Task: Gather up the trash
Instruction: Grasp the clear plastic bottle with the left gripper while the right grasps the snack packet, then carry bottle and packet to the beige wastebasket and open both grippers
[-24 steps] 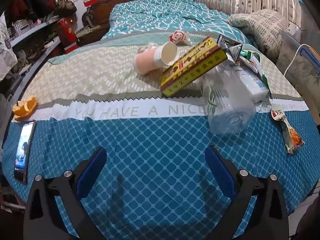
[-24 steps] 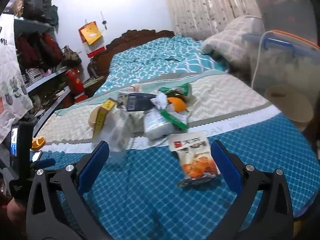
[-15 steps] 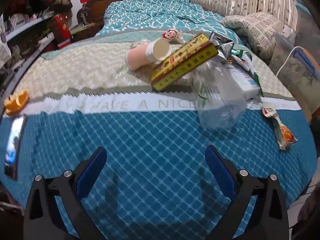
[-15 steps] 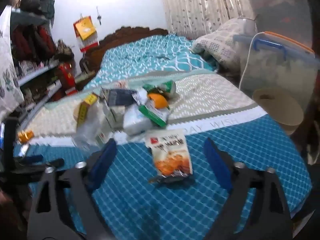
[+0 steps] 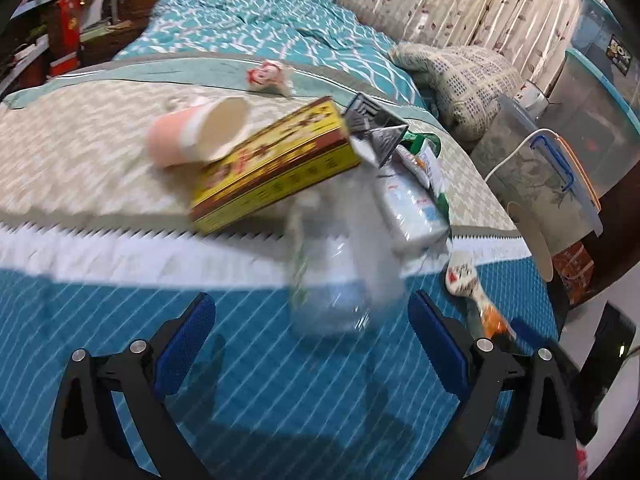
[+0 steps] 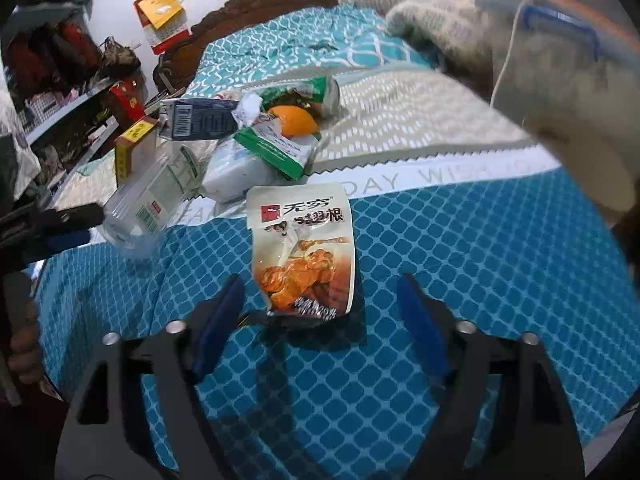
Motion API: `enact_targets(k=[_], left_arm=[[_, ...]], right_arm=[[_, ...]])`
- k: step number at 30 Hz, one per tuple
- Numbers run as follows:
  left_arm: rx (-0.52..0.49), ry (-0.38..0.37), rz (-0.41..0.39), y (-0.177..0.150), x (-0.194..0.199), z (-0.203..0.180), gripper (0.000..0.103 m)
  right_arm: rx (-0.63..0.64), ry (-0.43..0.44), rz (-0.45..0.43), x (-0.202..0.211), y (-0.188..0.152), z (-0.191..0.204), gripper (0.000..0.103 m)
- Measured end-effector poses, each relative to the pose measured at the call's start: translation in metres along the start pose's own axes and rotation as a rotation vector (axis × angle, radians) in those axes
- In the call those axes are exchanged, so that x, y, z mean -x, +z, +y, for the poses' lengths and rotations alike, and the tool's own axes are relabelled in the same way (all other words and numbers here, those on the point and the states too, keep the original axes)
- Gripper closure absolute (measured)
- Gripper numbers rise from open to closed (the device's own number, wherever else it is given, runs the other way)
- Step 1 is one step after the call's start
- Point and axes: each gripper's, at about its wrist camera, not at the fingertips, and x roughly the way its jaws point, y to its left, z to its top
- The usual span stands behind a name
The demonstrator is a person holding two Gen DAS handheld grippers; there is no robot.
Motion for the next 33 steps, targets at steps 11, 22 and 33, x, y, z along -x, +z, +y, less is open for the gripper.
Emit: enact_targets(k=[11,22,33], left_arm=[[-0.086,0.047,0.072,0.010,-0.045,-0.014,0.040],[-0.266,-0.262,-0.002,-0.063,0.041,-0.012,0.041],[-0.499,-0.468,0.139,0.001,-0.066,-0.182,0.043]], right_arm=[[0.182,-0.078,0.045,-0.023,0.005,0.021,0.070],[-0.002,0.063,-0.027,0.009,-0.004,-0.024,0.080],[-0.281,-0.066,-0.118,0.034,0.015,-0.131,0.080]])
